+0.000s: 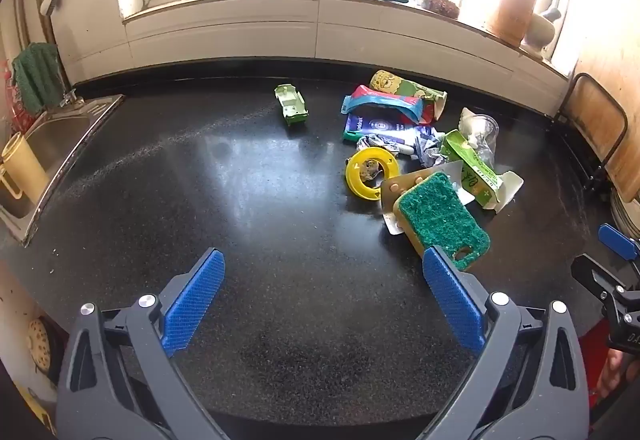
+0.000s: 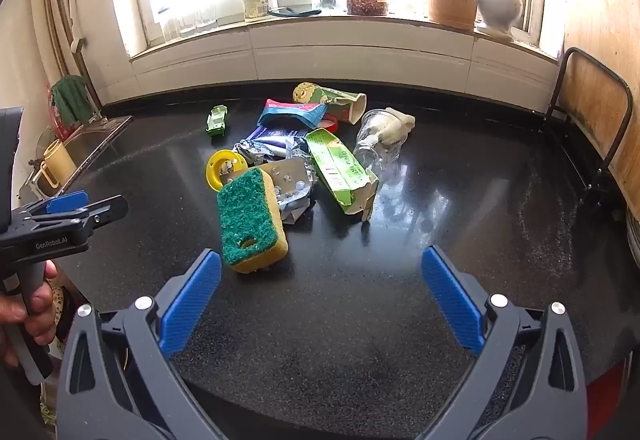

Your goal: Collect trash

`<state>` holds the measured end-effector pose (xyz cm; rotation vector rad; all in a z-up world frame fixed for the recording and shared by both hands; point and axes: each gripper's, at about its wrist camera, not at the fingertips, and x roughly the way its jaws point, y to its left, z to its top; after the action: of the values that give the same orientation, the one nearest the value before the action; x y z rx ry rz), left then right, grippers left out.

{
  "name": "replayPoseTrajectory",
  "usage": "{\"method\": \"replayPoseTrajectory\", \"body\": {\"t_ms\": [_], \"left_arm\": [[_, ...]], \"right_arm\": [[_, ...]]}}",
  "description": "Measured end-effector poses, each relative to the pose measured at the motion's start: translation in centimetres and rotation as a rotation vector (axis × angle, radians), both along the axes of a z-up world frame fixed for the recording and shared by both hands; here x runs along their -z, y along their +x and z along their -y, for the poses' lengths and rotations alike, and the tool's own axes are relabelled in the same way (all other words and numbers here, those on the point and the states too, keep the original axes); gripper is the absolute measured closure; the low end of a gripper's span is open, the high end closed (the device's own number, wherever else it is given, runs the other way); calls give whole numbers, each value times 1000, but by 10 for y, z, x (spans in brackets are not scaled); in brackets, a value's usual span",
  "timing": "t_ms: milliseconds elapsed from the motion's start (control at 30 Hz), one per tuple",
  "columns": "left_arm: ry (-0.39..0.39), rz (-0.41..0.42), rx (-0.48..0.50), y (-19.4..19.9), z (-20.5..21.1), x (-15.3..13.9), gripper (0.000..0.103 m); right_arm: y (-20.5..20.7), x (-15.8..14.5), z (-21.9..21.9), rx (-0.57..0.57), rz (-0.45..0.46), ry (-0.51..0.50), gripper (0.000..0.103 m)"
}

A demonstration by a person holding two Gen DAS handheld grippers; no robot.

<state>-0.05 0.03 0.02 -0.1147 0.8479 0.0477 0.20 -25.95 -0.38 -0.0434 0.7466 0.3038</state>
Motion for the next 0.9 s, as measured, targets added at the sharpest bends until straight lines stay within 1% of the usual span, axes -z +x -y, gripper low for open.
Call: {"method": "replayPoseTrajectory", "body": {"t_ms": [100,167,267,300,467,500,567,900], "left_arm": [[-8,-5,4,0,-2,1,6],[9,3,-12,-4,-4,0,6],[6,-1,-9,-6,-9,0,6],[6,-1,-10,-8,-10,-2,6],[10,-2,-14,-7,-8,-2,6],[11,-1,-15,-9,-9,-2,6],[22,-7,-16,-5,-3,-1,6],[20,-10,-19,-5,-5,-1,6]], "right_arm": [[0,0,0,2,4,-5,6],[-1,0,1,4,5,-6,6],[-2,0,2,9,7,-8,6],[-5,4,-2,13,2,-2,6],[-9,1,-1,16,0,2,6],[-2,-1,4,10,-9,4,6],[-2,-2,4,8,-8,3,6],[-1,-1,2,9,-14,4,6]]}}
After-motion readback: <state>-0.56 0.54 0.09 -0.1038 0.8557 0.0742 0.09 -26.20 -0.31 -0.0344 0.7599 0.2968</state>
